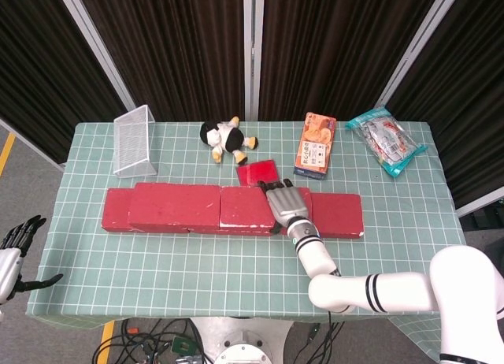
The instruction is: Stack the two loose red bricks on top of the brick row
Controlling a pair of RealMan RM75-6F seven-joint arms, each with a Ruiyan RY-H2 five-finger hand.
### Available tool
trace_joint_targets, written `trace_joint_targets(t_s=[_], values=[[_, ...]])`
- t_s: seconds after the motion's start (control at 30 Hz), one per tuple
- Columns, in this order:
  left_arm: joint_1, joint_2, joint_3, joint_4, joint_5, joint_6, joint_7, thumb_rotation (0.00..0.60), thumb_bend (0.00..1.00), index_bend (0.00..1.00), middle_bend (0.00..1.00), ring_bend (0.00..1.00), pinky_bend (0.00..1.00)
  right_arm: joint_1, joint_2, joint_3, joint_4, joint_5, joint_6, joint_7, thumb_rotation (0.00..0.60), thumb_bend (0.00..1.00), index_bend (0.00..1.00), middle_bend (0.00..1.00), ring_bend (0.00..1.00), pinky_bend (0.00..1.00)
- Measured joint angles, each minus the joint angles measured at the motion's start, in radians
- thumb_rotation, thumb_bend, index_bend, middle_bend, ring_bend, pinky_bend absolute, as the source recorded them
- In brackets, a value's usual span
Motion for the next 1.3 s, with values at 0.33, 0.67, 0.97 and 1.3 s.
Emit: trace_joint_targets(t_s=[0.33, 0.67, 0.97, 1.3], values=[[0.000, -0.001, 0.001, 0.004, 0.000, -0.002, -0.005, 0.600, 0.00, 0.04, 0.00, 0.00, 0.00, -0.006, -0.002, 0.006, 0.000, -0.010, 0.003, 0.006, 0.600, 0.09, 0.00, 0.20, 0.16, 0.02], [0.001, -0.002, 0.001, 0.008, 0.001, -0.002, -0.010, 0.600, 0.00, 0.04, 0.00, 0.00, 0.00, -0.017, -0.002, 0.013, 0.000, -0.021, 0.005, 0.021, 0.600, 0.09, 0.00, 0.20, 0.16, 0.02], [0.003, -0.005, 0.002, 0.013, 0.000, -0.003, -0.013, 0.600, 0.00, 0.04, 0.00, 0.00, 0.00, -0.018, -0.003, 0.016, 0.004, -0.022, -0.006, 0.022, 0.600, 0.09, 0.00, 0.20, 0.16, 0.01], [0.003, -0.006, 0.003, 0.015, -0.001, -0.006, -0.016, 0.600, 0.00, 0.04, 0.00, 0.00, 0.00, -0.013, -0.009, 0.013, 0.015, -0.009, -0.018, 0.014, 0.600, 0.09, 0.00, 0.17, 0.11, 0.00]])
